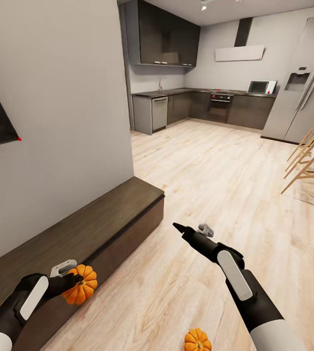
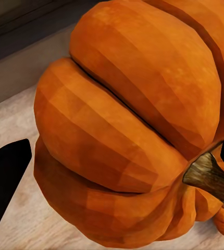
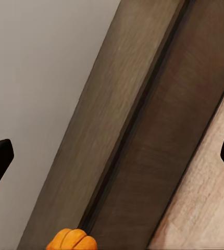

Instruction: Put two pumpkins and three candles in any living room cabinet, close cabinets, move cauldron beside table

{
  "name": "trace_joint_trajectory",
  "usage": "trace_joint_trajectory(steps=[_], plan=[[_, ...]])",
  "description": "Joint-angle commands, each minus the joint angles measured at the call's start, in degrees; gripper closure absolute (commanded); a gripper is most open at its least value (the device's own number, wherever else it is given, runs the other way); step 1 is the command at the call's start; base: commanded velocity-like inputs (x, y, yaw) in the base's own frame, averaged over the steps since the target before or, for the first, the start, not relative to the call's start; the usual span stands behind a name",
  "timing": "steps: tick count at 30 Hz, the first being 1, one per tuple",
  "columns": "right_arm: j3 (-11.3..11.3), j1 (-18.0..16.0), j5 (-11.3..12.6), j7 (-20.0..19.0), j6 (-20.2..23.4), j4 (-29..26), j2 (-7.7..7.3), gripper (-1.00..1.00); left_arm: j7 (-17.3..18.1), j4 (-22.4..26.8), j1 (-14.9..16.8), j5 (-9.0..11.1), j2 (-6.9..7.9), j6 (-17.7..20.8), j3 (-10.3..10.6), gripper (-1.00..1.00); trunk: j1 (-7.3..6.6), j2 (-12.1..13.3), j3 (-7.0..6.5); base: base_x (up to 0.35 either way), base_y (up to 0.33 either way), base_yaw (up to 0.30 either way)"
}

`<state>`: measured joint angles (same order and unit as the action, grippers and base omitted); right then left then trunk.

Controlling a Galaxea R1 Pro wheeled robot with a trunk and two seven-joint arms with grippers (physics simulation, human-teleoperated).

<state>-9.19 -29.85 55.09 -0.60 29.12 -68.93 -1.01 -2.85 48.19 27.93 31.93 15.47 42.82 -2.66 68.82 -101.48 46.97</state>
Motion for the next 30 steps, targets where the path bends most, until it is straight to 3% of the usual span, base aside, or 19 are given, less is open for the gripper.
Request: trace_joint_trajectory(steps=[1, 5, 7, 8, 12, 14, 19, 23, 26, 30], plan=[[0.01, -0.03, 0.11, 0.91, 0.43, 0.16, -0.12, -1.00, -0.32, 0.07, 0.02, 0.51, -0.01, 0.30, -0.06, 1.00, -0.01, -0.02, 0.05, 0.002, 0.000, 0.000], [2.43, -0.03, 0.18, 8.76, 0.95, 2.24, -0.17, -1.00, -0.18, 0.08, 0.02, 0.51, -0.01, 0.30, -0.06, 1.00, -0.01, -0.02, 0.05, 0.000, 0.000, 0.000], [5.33, -0.03, 0.19, 17.54, 1.07, 3.50, -0.19, -1.00, -0.15, 0.09, 0.02, 0.51, 0.04, 0.32, -0.06, 1.00, -0.01, -0.02, 0.05, 0.000, 0.000, 0.000], [5.65, -0.03, 0.19, 18.97, 1.08, 3.60, -0.20, -1.00, -0.15, 0.10, 0.02, 0.51, 0.05, 0.32, -0.06, 1.00, -0.01, -0.02, 0.05, 0.000, 0.000, 0.000], [8.84, -0.03, 0.19, 30.64, 0.63, 4.65, -0.22, -1.00, -0.14, 0.11, 0.02, 0.51, 0.00, 0.33, -0.06, 1.00, -0.01, -0.02, 0.05, 0.000, 0.000, 0.000], [10.02, -0.03, 0.19, 33.68, 0.29, 6.37, -0.25, -1.00, -0.14, 0.08, 0.02, 0.52, 0.00, 0.33, -0.06, 1.00, -0.01, -0.02, 0.05, 0.000, 0.000, 0.000], [10.77, -0.53, -0.14, 35.98, 0.09, 13.03, -0.38, -1.00, -0.02, 0.26, 0.02, 0.75, 0.00, 0.36, -0.06, 1.00, -0.01, -0.02, 0.05, 0.000, 0.000, 0.000], [10.85, -1.16, -0.41, 36.23, -0.22, 18.37, -0.53, -1.00, 0.30, 3.11, -0.03, 1.36, -0.20, 0.96, -0.07, 1.00, -0.01, -0.02, 0.05, 0.000, 0.000, 0.000], [10.86, -1.61, -0.46, 36.22, -1.22, 21.20, -1.04, -1.00, 3.99, 4.74, -0.06, 1.93, -1.71, 2.91, 0.27, 1.00, -0.01, -0.02, 0.05, 0.000, 0.000, 0.000], [10.69, -1.76, -0.56, 35.04, -1.51, 21.95, -2.54, -1.00, 13.15, 6.33, -0.08, 1.97, -2.10, 8.55, 0.47, 1.00, 0.21, -0.42, 0.23, 0.000, 0.000, 0.000]])
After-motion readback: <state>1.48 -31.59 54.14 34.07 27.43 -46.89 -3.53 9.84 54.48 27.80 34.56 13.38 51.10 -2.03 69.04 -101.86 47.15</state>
